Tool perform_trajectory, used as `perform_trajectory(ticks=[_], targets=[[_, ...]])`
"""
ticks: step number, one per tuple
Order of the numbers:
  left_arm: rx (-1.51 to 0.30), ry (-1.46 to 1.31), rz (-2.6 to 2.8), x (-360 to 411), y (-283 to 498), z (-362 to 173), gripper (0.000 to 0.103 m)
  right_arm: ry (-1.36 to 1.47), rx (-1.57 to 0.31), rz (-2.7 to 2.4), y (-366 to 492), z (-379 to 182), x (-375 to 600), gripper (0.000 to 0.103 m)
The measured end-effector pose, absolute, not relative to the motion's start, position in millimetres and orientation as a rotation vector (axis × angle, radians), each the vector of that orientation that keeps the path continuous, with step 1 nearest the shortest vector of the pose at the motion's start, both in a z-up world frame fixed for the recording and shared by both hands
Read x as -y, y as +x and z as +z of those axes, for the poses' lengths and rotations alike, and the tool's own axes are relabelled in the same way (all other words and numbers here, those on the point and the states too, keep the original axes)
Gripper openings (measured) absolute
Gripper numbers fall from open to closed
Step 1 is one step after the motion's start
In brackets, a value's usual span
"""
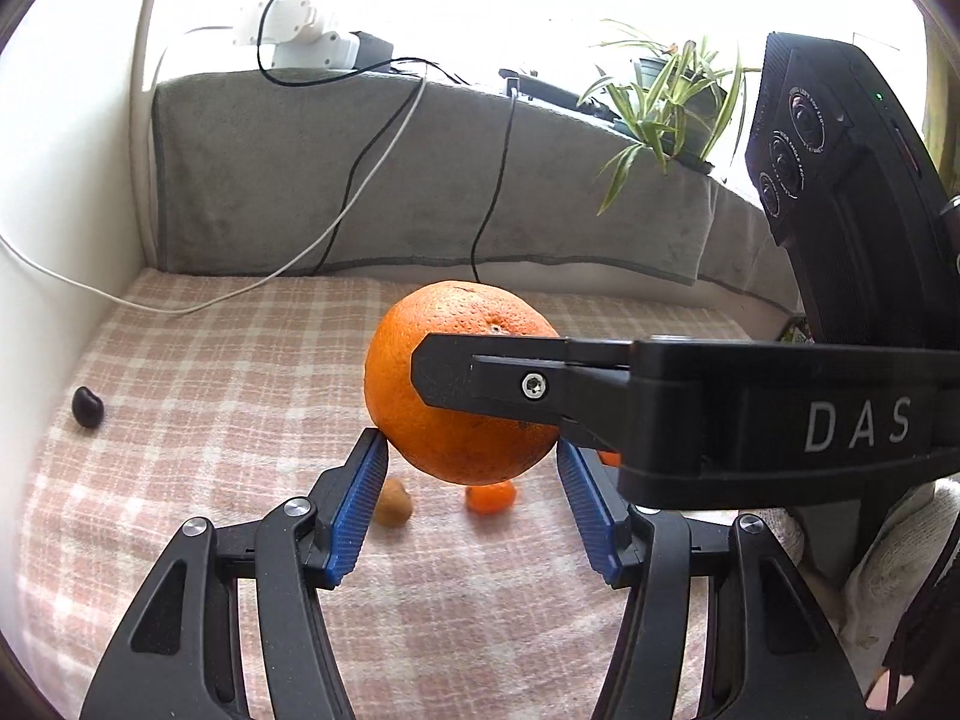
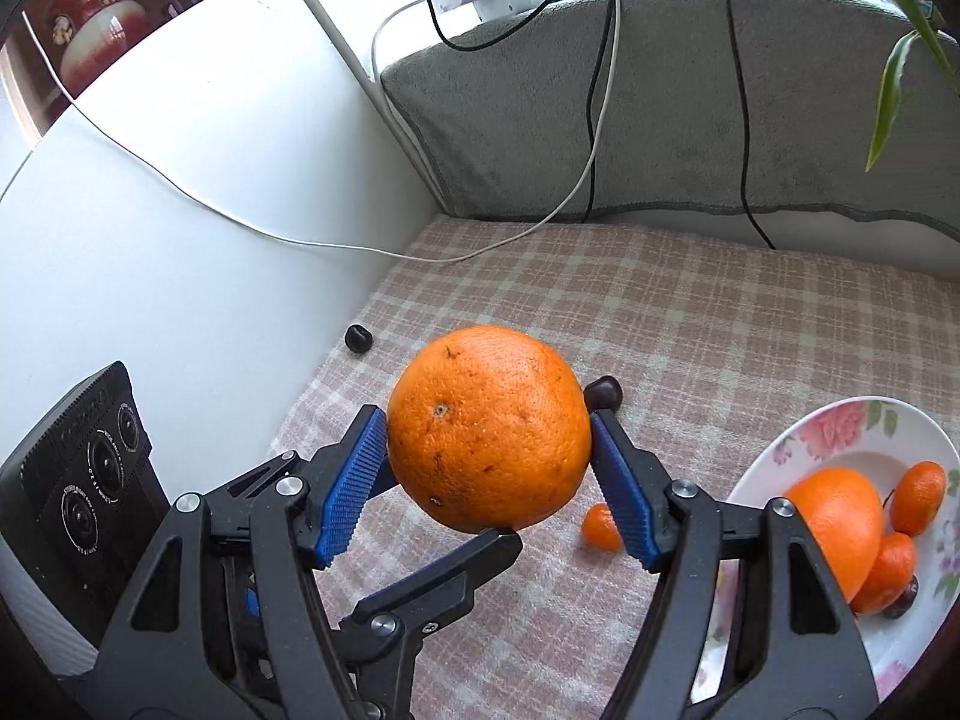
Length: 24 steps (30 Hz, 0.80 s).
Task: Organize fruits
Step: 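Lift the large orange with both grippers and carry it over the plate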
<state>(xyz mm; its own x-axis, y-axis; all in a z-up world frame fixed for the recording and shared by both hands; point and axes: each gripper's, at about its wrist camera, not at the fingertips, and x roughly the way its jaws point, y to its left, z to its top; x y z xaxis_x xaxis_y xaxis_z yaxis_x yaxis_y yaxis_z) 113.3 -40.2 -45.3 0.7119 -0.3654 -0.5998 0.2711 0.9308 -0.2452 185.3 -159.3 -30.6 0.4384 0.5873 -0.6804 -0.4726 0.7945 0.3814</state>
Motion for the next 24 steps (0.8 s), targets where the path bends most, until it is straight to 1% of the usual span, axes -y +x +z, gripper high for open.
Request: perform_trajectory(ticks=[12, 24], targets=[[-0.666, -0.097, -0.415, 87.6, 87.1, -30.8, 0.058, 0.18, -0.857, 0.625, 157.2, -16.9, 217.9, 0.072], [-0.685, -0.074, -0.519, 137.3, 76.5, -32.1, 0.058, 0.234, -0.847, 0.547, 133.5, -16.1, 283.3, 0.072]])
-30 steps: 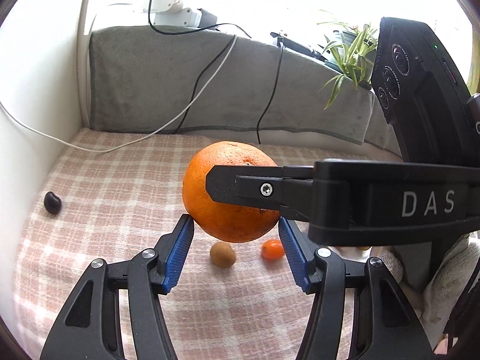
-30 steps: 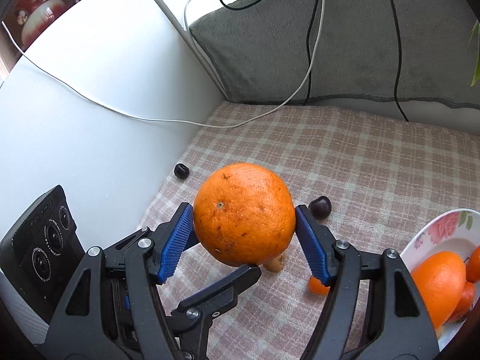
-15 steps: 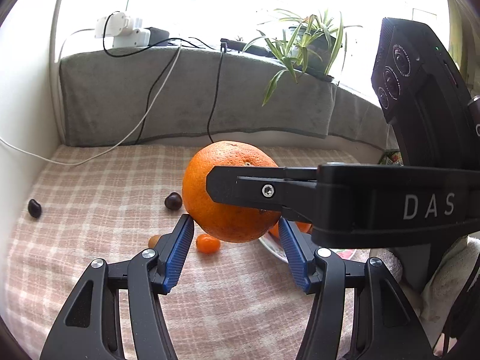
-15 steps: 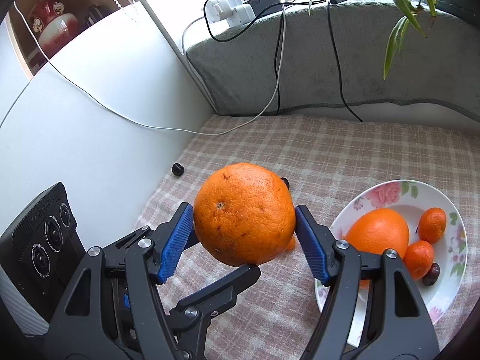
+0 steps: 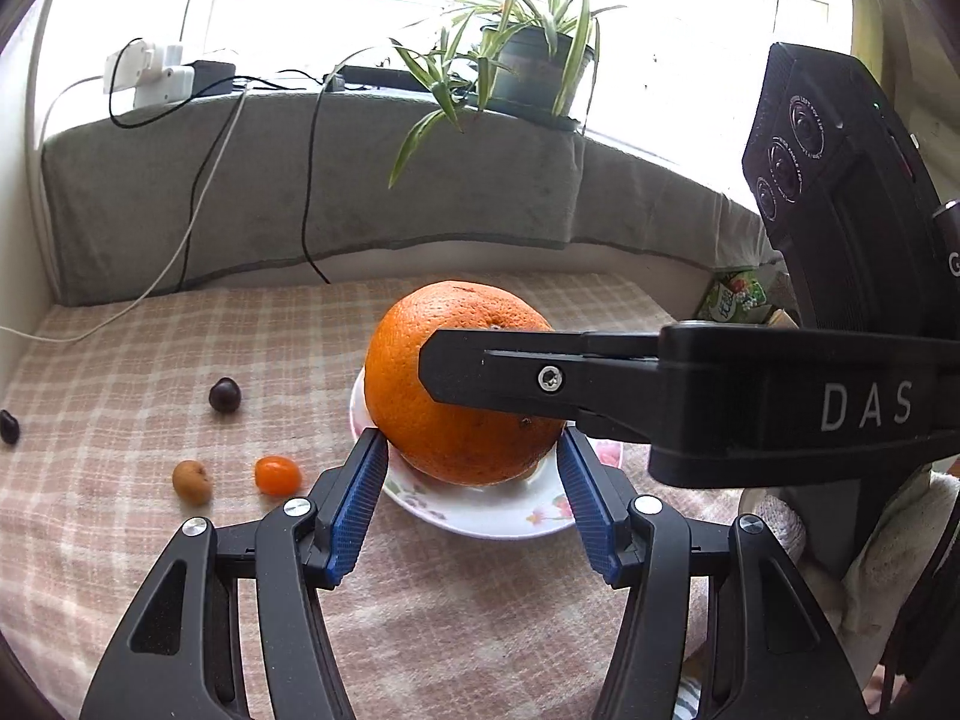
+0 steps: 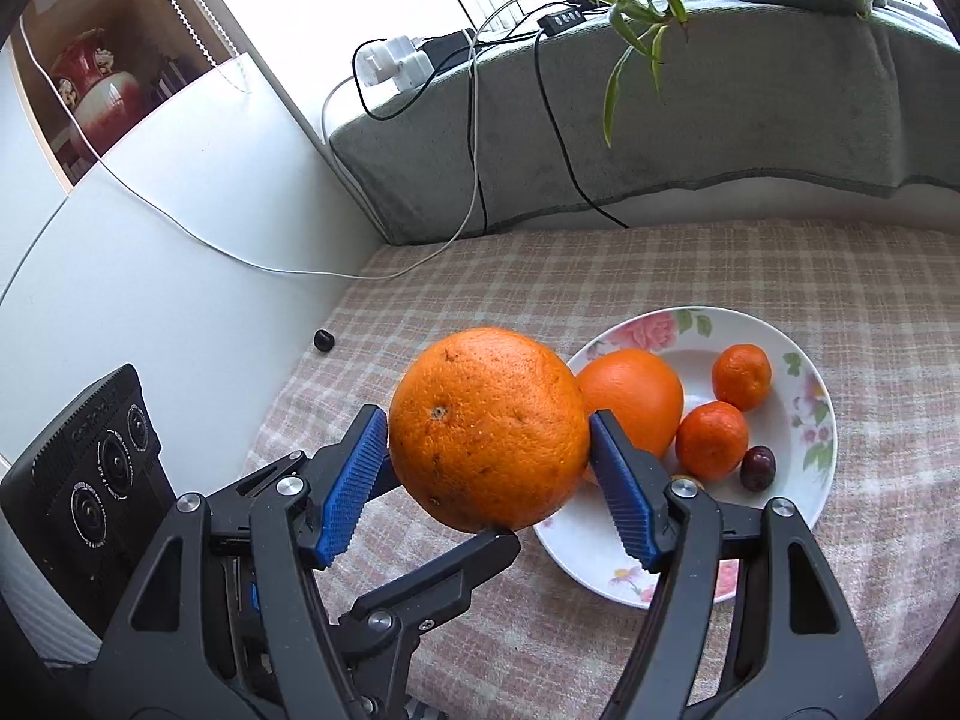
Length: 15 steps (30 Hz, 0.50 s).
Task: Organize fruits
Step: 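Lift the large orange with both grippers and carry it over the plate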
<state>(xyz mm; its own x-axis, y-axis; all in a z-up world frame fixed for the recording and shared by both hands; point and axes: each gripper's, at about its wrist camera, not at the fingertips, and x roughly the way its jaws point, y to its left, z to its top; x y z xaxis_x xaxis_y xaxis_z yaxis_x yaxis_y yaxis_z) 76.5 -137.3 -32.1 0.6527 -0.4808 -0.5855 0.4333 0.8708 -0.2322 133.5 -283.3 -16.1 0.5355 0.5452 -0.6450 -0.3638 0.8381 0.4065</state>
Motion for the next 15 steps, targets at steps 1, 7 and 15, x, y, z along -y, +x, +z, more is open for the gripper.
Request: perform_trajectory(ticks=[1, 7, 15], targets=[[-0.687, -0.07, -0.527, 141.6, 75.8, -32.3, 0.058, 0.239, -0.849, 0.54, 132.3, -16.8, 287.9, 0.072], [-0.712, -0.055, -0.568, 164.9, 76.4, -37.8, 0.058, 0.265, -0.861, 0.505, 126.4, -23.7, 313.4, 0.072], [-0.753, -0.033, -0.612, 192.2, 78.6, -47.6, 0.055, 0.302, -0.883, 0.466, 124.7, -35.8, 344.5, 0.072]])
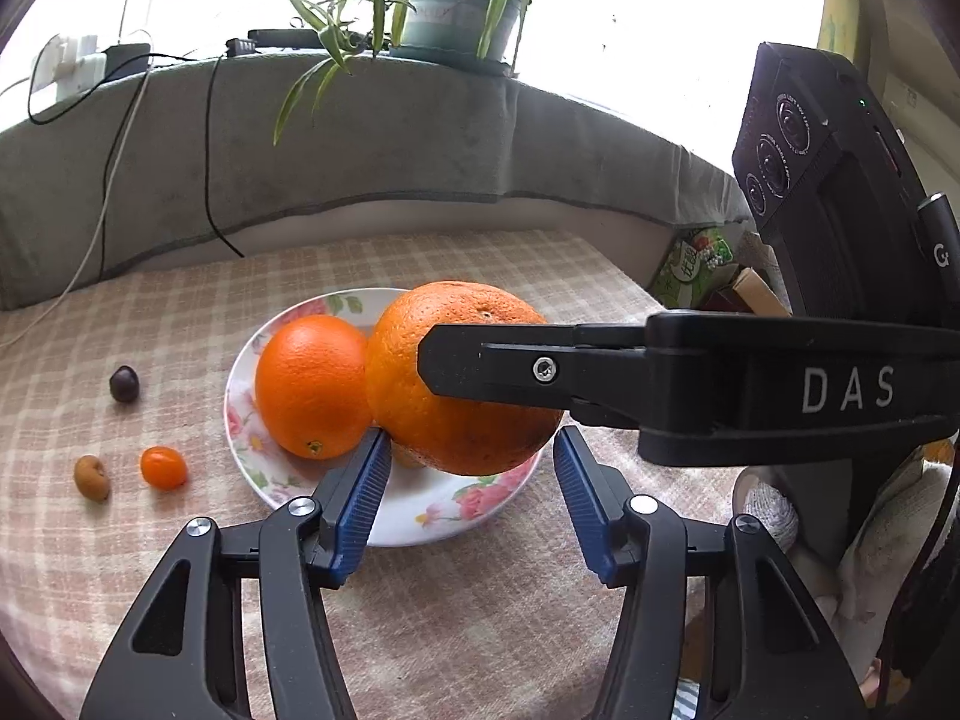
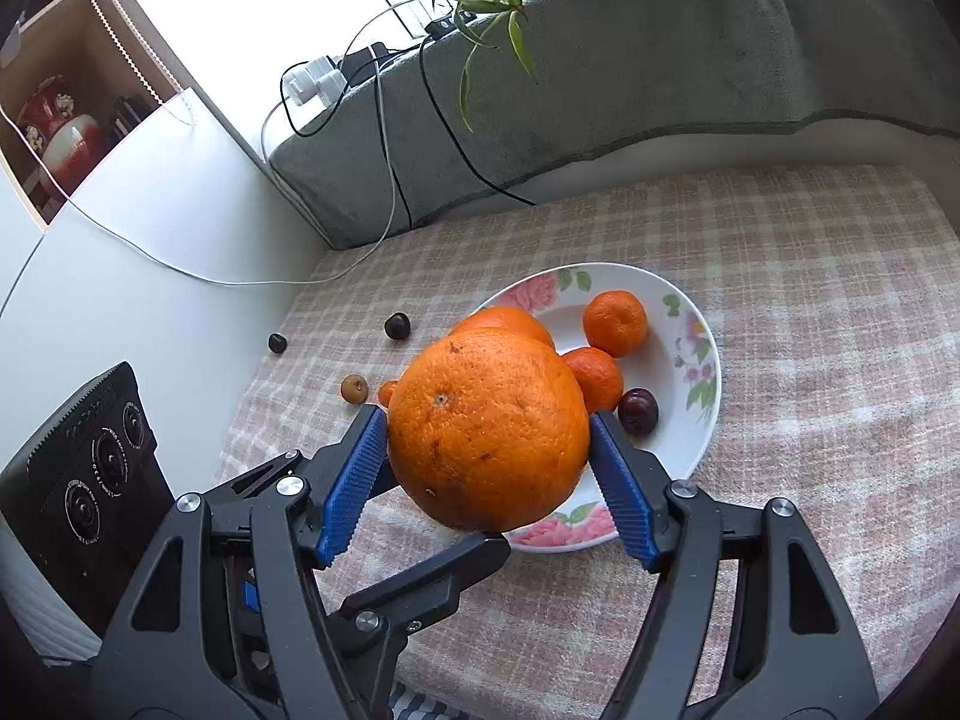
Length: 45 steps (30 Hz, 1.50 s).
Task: Organize fruits
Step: 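Lower the large orange into the plate and open both grippers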
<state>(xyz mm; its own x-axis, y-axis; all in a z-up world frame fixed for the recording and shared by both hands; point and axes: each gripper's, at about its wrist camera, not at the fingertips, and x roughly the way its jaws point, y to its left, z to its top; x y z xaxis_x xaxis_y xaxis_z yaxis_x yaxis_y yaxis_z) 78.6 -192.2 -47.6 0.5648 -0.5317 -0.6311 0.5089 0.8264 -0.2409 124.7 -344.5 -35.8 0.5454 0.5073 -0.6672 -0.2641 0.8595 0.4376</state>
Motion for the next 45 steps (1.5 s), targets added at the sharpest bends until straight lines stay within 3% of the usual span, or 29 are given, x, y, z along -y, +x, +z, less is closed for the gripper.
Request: perform_trajectory(ticks=[12, 35, 41, 44, 45], targets=[[-0.778, -0.002, -0.608, 201.7, 84.0, -55.5, 0.051, 0.354, -0.901, 0.453, 135.3, -50.4, 363.8, 0.072], [-0.747, -0.009, -0.552, 172.0, 72.1, -47.0, 0.051, 0.39, -0.832, 0.419, 129.1, -37.6, 380.6, 0.074], [-0.735, -0.009, -0.527, 161.3, 70.3, -43.5, 0.057, 0.369, -0.809, 0.405, 124.4, -32.4, 376.0, 0.08], [-0.721, -0.013, -0.509, 154.6, 68.9, -40.6, 0.071, 0.36, -0.799, 0.401, 122.3, -30.6, 372.9, 0.081], [-0.717, -0.015, -0.504, 151.7, 67.9, -39.2, 0.071, 0.359, -0.794, 0.399, 121.5, -30.1, 371.6, 0.082]])
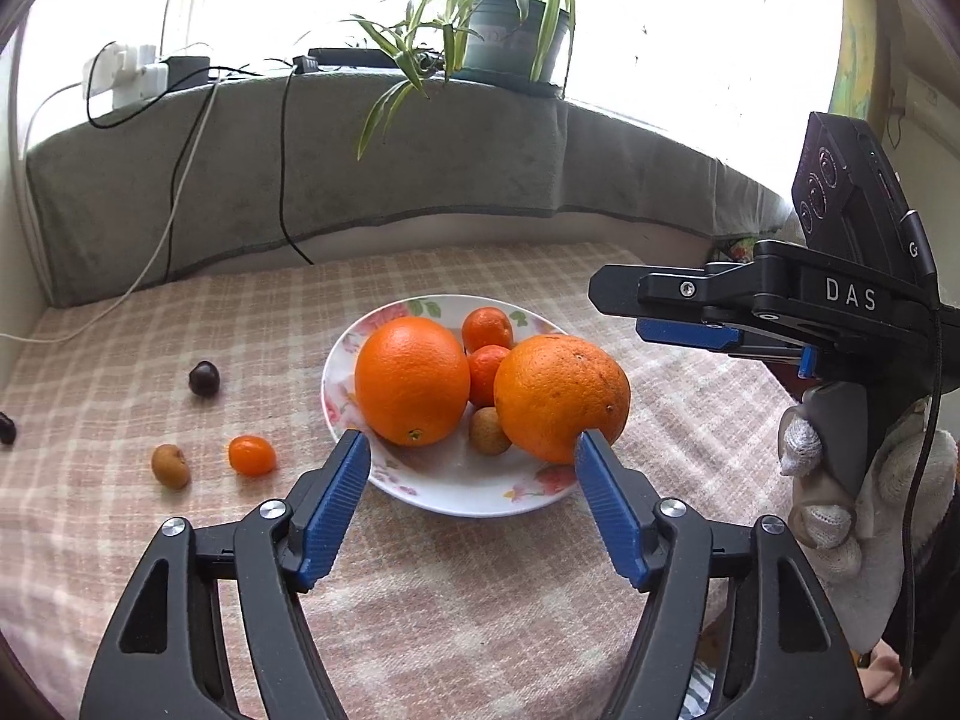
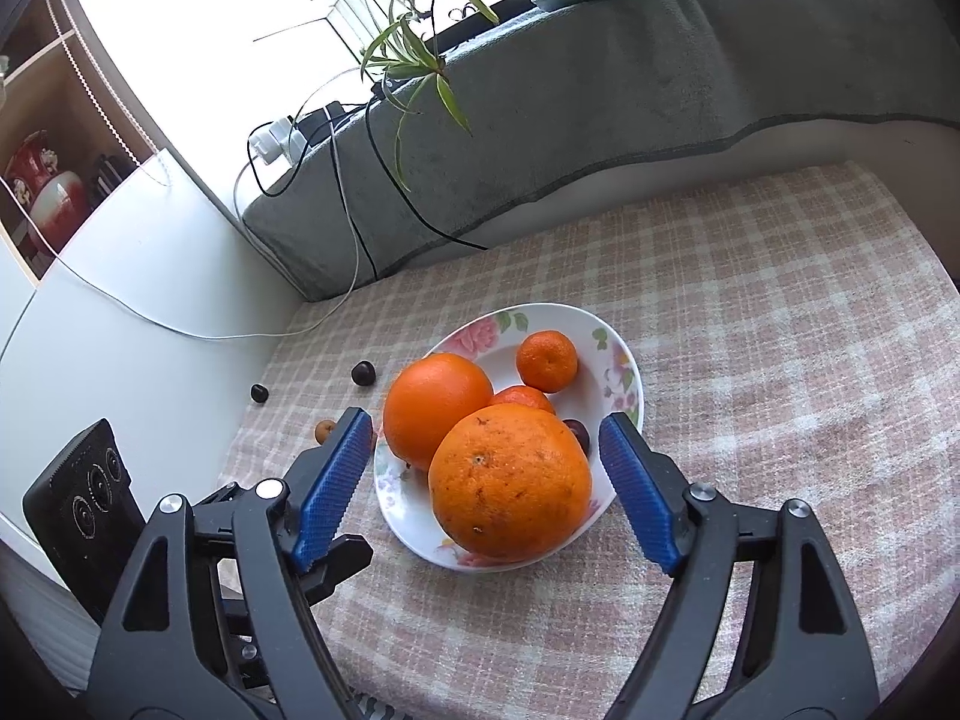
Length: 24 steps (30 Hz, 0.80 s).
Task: Organize fruits
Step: 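Lower the large orange into the plate and open both grippers, then withdraw both grippers from the plate toward the remaining loose fruit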
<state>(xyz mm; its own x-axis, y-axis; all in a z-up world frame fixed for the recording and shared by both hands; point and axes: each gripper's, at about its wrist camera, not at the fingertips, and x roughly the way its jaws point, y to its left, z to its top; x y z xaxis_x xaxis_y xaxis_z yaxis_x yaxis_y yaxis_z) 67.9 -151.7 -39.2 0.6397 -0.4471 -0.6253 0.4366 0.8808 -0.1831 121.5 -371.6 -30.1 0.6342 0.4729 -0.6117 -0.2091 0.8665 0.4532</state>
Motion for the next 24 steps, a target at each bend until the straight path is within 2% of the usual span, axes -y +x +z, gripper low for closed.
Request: perform_trajectory(ticks=[6, 9, 24], targets=[[-0.71, -0.036, -0.45, 126.8, 68.2, -38.2, 0.074, 0.311, -0.785, 0.386, 117.7, -26.1, 359.9, 0.083], [-0.716, -0.049, -0.413, 110.3, 68.4, -41.5, 0.074, 0.291, -0.786, 0.389, 116.5, -25.5, 353.8, 0.098], [-0.729, -0.095, -0.239, 32.7, 58.9, -56.6, 0.074, 0.122, -0.72, 0.427, 106.7, -13.6, 307.5, 0.099]])
